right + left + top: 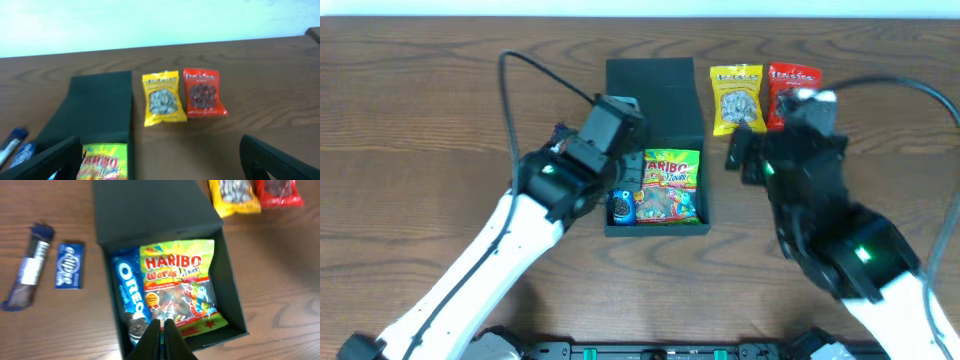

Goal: Pack container

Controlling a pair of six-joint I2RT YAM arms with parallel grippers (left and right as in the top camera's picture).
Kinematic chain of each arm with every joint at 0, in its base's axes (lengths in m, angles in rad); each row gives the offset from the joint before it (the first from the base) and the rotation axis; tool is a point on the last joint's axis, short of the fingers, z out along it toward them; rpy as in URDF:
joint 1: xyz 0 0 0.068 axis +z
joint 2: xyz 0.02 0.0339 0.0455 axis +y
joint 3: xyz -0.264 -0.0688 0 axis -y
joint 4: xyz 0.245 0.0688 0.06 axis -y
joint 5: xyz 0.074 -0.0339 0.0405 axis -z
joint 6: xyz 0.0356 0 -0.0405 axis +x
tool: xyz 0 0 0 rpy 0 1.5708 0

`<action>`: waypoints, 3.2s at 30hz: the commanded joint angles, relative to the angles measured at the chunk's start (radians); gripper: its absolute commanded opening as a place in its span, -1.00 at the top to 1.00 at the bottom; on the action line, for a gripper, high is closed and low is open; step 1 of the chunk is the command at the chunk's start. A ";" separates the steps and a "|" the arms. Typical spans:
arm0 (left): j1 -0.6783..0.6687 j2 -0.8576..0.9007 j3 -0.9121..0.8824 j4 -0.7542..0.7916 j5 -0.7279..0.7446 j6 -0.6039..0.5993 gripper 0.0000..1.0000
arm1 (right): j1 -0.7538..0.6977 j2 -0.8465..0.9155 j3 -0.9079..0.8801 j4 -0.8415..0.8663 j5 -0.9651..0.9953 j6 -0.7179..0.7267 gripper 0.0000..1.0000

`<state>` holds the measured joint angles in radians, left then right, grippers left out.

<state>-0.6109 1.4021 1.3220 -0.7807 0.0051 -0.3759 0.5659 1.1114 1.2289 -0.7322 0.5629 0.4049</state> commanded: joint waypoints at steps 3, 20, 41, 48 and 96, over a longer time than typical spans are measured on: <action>0.044 -0.075 0.016 -0.005 -0.045 0.029 0.88 | -0.095 0.115 0.012 0.103 -0.013 -0.060 -0.99; 0.118 -0.105 0.016 -0.002 -0.076 0.066 0.75 | -0.546 0.444 0.012 0.387 -0.367 -0.246 -0.98; 0.122 -0.105 0.016 -0.002 -0.056 0.066 -0.75 | -0.654 0.857 0.012 0.671 -0.415 -0.280 -0.98; 0.122 -0.105 0.016 -0.018 -0.057 0.066 -0.89 | -0.653 0.934 0.012 0.768 -0.467 -0.279 -0.86; 0.128 -0.382 0.018 -0.016 -0.309 0.246 -0.90 | -0.650 0.629 0.012 0.692 -0.556 -0.280 0.97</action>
<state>-0.4896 1.0512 1.3220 -0.7895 -0.2642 -0.1791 -0.0799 1.8099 1.2350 -0.0303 0.0460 0.1287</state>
